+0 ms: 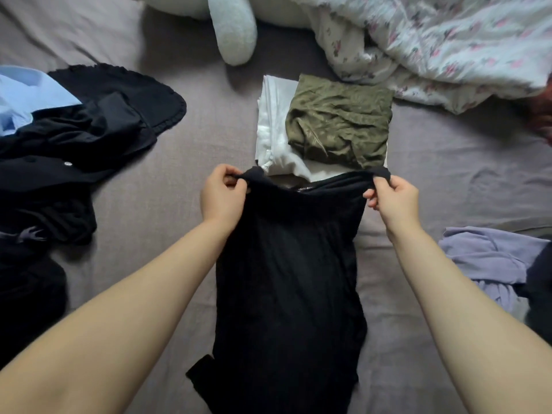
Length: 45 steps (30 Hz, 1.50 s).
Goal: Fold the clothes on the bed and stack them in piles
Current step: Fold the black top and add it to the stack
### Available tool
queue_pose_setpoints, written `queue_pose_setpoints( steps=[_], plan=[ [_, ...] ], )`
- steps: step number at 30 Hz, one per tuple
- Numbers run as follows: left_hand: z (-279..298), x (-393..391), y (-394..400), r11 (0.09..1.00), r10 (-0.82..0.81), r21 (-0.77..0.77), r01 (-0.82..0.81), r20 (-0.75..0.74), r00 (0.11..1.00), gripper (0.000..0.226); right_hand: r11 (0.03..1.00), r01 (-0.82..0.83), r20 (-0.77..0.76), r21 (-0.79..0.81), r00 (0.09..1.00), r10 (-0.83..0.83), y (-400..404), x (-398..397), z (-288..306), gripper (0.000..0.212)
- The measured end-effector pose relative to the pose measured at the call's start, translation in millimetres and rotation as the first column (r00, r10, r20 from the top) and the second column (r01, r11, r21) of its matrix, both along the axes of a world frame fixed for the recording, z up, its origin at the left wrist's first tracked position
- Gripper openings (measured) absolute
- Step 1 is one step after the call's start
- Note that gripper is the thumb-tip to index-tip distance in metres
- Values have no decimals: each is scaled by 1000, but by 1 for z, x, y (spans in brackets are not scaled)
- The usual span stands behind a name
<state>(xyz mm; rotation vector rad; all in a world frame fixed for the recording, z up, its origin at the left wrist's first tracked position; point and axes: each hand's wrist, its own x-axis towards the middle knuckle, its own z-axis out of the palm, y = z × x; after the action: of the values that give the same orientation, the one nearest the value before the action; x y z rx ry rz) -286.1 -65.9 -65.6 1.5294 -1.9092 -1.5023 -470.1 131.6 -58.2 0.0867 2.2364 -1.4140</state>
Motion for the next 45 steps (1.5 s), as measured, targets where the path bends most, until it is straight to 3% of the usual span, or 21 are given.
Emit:
queue_pose_setpoints(
  steps=[2, 5, 7, 9, 12, 14, 17, 21, 24, 26, 29, 33, 38, 40, 42, 45],
  plan=[
    [-3, -8, -1, 1000, 2, 10, -2, -48, 999, 22, 997, 30, 89, -70, 996, -24, -11, -8, -7, 2],
    [-10, -5, 9, 995, -66, 80, 65, 19, 998, 59, 994, 99, 220, -43, 972, -88, -9, -7, -33, 29],
    [-21, 8, 19, 995, -81, 81, 66, 200, 976, 69, 989, 91, 218, 114, 969, -114, 3, 5, -52, 45],
    [-32, 26, 28, 994, -61, 112, 17, 409, 910, 78, 944, -12, 201, 330, 978, -58, 22, 23, -63, 47],
    [-48, 42, 37, 983, -57, 182, -39, 492, 869, 87, 899, -127, 118, 419, 989, 84, 39, 38, -70, 49],
    [-54, 45, 37, 980, -74, 199, -18, 444, 893, 79, 879, -201, 110, 432, 979, 170, 37, 39, -65, 53],
    [-57, 47, 36, 980, -99, 201, 16, 414, 905, 45, 834, -328, 212, 443, 943, 258, 35, 37, -62, 40],
    [-57, 74, 42, 998, -3, 55, -23, 429, 903, 19, 902, -171, 118, 396, 984, 134, 53, 51, -58, 24],
    [-53, 110, 53, 988, 148, -18, -154, 418, 897, 23, 955, -17, 127, 295, 992, -22, 87, 87, -51, 27],
    [-55, 142, 69, 982, 160, 12, -189, 480, 863, 31, 950, -48, 176, 308, 984, -7, 117, 127, -50, 29],
    [-58, 189, 107, 995, -27, 92, -30, 562, 827, 34, 916, -178, 291, 359, 954, 71, 159, 194, -58, 26],
    [-51, 222, 160, 962, -266, 149, 229, 702, 661, 36, 904, -145, 392, 403, 919, -27, 191, 255, -71, 29],
    [-45, 238, 192, 975, -213, 214, 64, 803, 557, 42, 877, -156, 430, 455, 900, -63, 200, 284, -60, 28],
    [-44, 245, 196, 973, -208, 225, 41, 795, 569, 38, 873, -172, 469, 457, 880, -73, 208, 290, -59, 30],
    [-43, 257, 198, 973, -182, 229, 12, 743, 644, 29, 893, -86, 482, 442, 863, -155, 218, 295, -60, 32],
    [-36, 287, 201, 953, -188, 300, -38, 686, 703, 21, 917, 131, 597, 376, 723, -348, 236, 309, -56, 16]
  ],
)
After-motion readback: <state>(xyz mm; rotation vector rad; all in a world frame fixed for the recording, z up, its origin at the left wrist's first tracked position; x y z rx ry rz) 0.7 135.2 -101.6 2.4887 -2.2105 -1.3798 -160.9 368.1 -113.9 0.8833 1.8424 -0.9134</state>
